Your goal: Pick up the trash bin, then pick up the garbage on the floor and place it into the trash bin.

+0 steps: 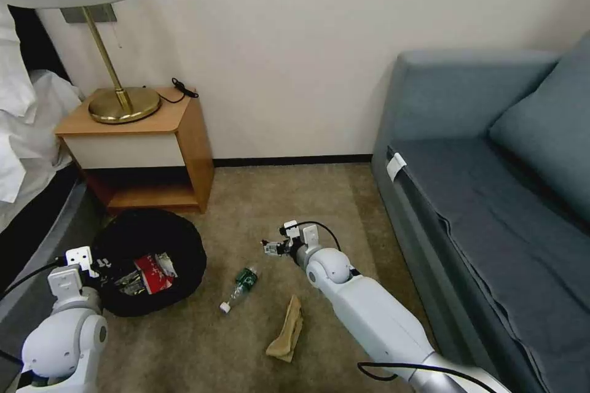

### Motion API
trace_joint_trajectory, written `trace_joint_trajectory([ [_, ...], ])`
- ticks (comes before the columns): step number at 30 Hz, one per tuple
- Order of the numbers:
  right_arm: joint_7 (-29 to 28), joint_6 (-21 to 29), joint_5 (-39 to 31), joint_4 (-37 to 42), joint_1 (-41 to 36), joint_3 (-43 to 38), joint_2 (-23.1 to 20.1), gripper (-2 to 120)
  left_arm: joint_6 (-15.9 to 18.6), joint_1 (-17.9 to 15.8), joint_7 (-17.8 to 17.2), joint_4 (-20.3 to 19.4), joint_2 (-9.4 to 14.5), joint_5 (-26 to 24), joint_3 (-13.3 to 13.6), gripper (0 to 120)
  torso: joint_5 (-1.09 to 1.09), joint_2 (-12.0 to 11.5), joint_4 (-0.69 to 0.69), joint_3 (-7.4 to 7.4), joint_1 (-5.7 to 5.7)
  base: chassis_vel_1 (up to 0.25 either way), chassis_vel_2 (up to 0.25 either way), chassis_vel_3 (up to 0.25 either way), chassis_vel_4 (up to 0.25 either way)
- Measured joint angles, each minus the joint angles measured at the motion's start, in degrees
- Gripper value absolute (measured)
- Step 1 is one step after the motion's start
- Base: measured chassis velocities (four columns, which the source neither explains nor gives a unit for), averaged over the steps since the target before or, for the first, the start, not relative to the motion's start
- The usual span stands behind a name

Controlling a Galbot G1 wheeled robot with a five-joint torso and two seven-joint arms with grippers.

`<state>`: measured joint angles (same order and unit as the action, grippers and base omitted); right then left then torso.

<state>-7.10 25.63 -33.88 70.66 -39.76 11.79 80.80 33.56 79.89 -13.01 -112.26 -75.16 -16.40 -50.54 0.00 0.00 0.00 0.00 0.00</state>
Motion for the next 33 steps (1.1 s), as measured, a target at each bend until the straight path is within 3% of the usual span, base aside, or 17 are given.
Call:
trace_joint_trajectory([
  [9, -9.6, 9.5, -19.7, 7.8, 3.9, 6.4, -5.8, 100, 0.3, 0.2, -0.3, -0.6, 0.4, 0.2, 0.3, 2, 0.00, 0.0, 0.00, -0.01, 0.00, -0.026, 0.037, 0.038, -0.027],
  [11, -17.1, 11.8, -25.7, 12.1, 4.3, 10.6, -9.2, 100, 0.6, 0.2, -0.4, -0.6, 0.6, 0.2, 0.3, 2, 0.00, 0.0, 0.01, 0.00, 0.00, 0.000, 0.000, 0.000, 0.000],
  [14, -21.2, 13.4, -29.5, 14.0, 4.3, 11.9, -10.3, 100, 0.6, 0.3, -0.4, -0.6, 0.7, 0.2, 0.3, 2, 0.00, 0.0, 0.00, 0.00, 0.00, 0.000, 0.000, 0.000, 0.000],
  [15, -28.5, 15.7, -37.9, 17.6, 4.1, 13.5, -11.8, 100, 0.7, 0.3, -0.4, -0.6, 0.8, 0.2, 0.3, 2, 0.00, 0.0, -0.01, -0.01, 0.00, 0.000, 0.000, 0.000, 0.000],
  [18, -33.0, 16.5, -43.7, 19.4, 3.8, 13.7, -12.3, 100, 0.7, 0.2, -0.4, -0.5, 0.9, 0.2, 0.4, 2, 0.00, 0.0, -0.01, 0.00, 0.00, 0.000, 0.000, 0.000, 0.000],
  [20, -39.3, 16.8, -50.4, 20.9, 3.1, 13.7, -11.9, 100, 0.7, 0.1, -0.4, -0.1, 0.8, 0.2, 0.6, 2, 0.00, 0.0, 0.00, 0.00, 0.00, 0.000, 0.000, 0.000, 0.000],
  [26, -44.1, 16.8, -52.7, 20.6, 1.4, 14.5, -11.1, 100, 0.5, 0.5, -0.4, 0.2, 0.6, 0.4, 1.0, 2, 0.00, 0.0, 0.01, -0.01, 0.00, 0.000, 0.000, 0.000, 0.000],
  [33, -44.4, 16.8, -51.7, 19.7, -0.6, 15.3, -11.5, 100, 0.3, 0.7, -0.4, 0.4, 0.8, 0.3, 0.9, 2, 0.00, 0.0, 0.00, 0.00, 0.00, 0.000, 0.000, 0.000, 0.000],
])
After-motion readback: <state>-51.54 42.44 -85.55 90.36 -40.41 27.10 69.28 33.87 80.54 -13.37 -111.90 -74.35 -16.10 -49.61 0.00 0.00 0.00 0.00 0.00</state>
